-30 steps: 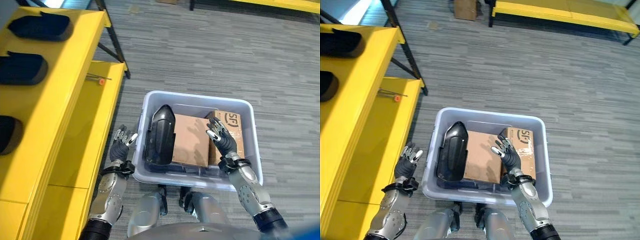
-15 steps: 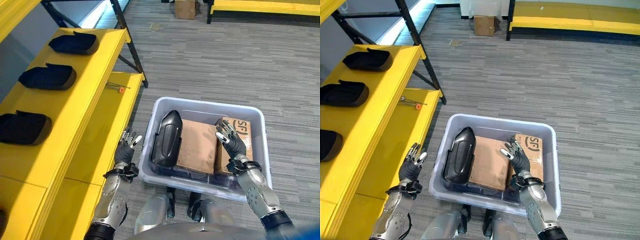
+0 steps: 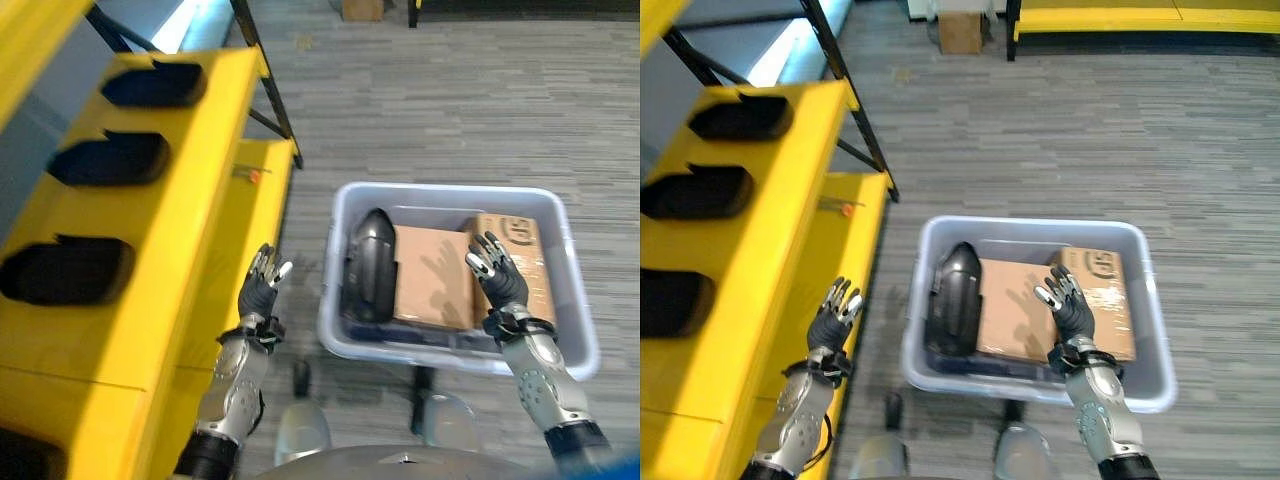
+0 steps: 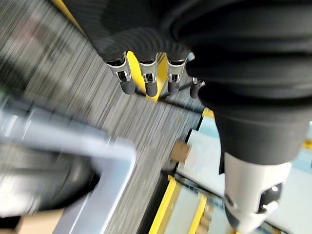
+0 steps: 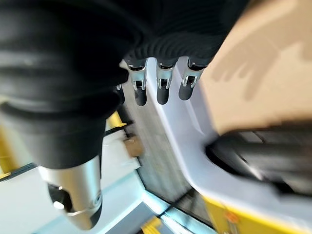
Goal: Move parts from the plastic box to the shelf.
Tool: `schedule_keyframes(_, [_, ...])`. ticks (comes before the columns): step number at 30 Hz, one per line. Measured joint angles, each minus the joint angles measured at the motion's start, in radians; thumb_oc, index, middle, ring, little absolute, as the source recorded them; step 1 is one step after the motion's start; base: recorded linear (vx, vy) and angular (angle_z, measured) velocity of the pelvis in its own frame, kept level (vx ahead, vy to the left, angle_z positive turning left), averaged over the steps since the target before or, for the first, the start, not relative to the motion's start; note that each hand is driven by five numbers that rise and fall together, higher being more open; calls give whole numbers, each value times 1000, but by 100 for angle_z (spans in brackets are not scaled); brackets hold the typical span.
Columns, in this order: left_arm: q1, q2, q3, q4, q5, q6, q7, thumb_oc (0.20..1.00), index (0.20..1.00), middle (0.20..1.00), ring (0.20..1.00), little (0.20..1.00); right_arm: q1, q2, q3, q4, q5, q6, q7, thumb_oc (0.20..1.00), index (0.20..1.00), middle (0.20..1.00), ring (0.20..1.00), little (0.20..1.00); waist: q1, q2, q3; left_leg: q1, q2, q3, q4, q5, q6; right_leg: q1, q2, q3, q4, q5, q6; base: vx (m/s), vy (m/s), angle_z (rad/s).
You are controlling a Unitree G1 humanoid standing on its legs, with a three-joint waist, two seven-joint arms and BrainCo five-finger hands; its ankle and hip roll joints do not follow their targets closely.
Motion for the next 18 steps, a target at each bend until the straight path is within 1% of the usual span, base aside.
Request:
schedule_keyframes(1, [-3,17,-1,0,0,1,-2,1000,1000,1000,1000,1000,2,25,1,0,0,2,0,1000,1000,1000,1000,1000,11,-17,-1,0,-29,13,-1,-4,12,0,-27,4,-9,14,10,44,146,3])
schedule_keyframes(2, [7,43,1,0,1,2,-2,1000,1000,1000,1000,1000,6,55,6,0,0,2,2,1000,1000,1000,1000,1000,22,-41,-4,2,-64,24,-2,-7,29,3,-60,13,-26,32,11,48,187,-2])
schedule_keyframes(3, [15,58,3,0,1,2,-2,1000,1000,1000,1000,1000,0,70,18,0,0,2,2,1000,1000,1000,1000,1000,27,-54,-3,6,-85,26,-4,-5,43,12,-80,17,-43,48,12,43,175,2])
schedule_keyframes(4, [15,75,6,0,1,2,-2,1000,1000,1000,1000,1000,-3,67,35,0,0,5,3,1000,1000,1000,1000,1000,28,-64,-1,9,-97,27,-5,-8,47,22,-84,19,-59,68,12,61,240,3])
schedule_keyframes(5, [15,88,7,-2,1,2,-1,1000,1000,1000,1000,1000,-3,79,33,0,0,5,5,1000,1000,1000,1000,1000,35,-77,-2,11,-105,35,-1,-14,55,23,-89,21,-60,80,27,29,113,-7])
schedule_keyframes(6, [16,106,3,-2,5,2,-2,1000,1000,1000,1000,1000,-5,95,36,-1,0,6,4,1000,1000,1000,1000,1000,38,-100,-12,10,-110,46,-9,-15,57,19,-95,27,-72,82,30,23,114,-16])
schedule_keyframes(9, [2,104,-2,-3,22,3,-2,1000,1000,1000,1000,1000,-9,96,34,-2,0,6,4,1000,1000,1000,1000,1000,26,-125,-14,-6,-108,55,-6,-17,54,11,-89,30,-97,82,45,-9,50,-15])
schedule_keyframes(11, [-22,103,-8,-3,41,3,-1,1000,1000,1000,1000,1000,-25,86,34,-12,0,6,0,1000,1000,1000,1000,1000,10,-129,-14,-40,-89,63,-6,-8,42,-23,-72,34,-109,89,56,-58,15,-17])
schedule_keyframes(13, [-50,103,-33,-5,45,3,5,1000,1000,1000,1000,1000,-31,74,35,-37,-2,5,-10,1000,1000,1000,1000,1000,-4,-127,-11,-68,-74,78,-2,-3,34,-59,-50,51,-121,106,50,-96,-1,-30])
schedule_keyframes(14, [-79,101,-48,-16,61,2,7,1000,1000,1000,1000,1000,-43,52,33,-75,-3,-8,-16,1000,1000,1000,1000,1000,-21,-121,6,-105,-61,82,4,6,28,-98,-37,57,-124,119,42,-106,-13,-26])
schedule_keyframes(16, [-124,101,-60,-34,74,0,12,1000,1000,1000,1000,1000,-56,39,32,-103,-4,-22,-25,1000,1000,1000,1000,1000,-33,-117,41,-131,-50,92,9,13,24,-128,-26,62,-126,130,32,-107,-26,-22])
schedule_keyframes(17, [-172,100,-73,-43,105,-18,18,1000,1000,1000,1000,1000,-70,29,35,-133,-21,-38,-36,1000,1000,1000,1000,1000,-40,-108,82,-155,-38,103,6,23,20,-159,-13,74,-135,145,28,-75,-32,-29])
schedule_keyframes(18, [-193,98,-73,-43,121,-22,32,1000,1000,1000,1000,1000,-82,26,36,-139,-23,-38,-40,1000,1000,1000,1000,1000,-41,-108,109,-156,-36,108,6,25,17,-164,-9,83,-142,151,25,-85,-42,-31])
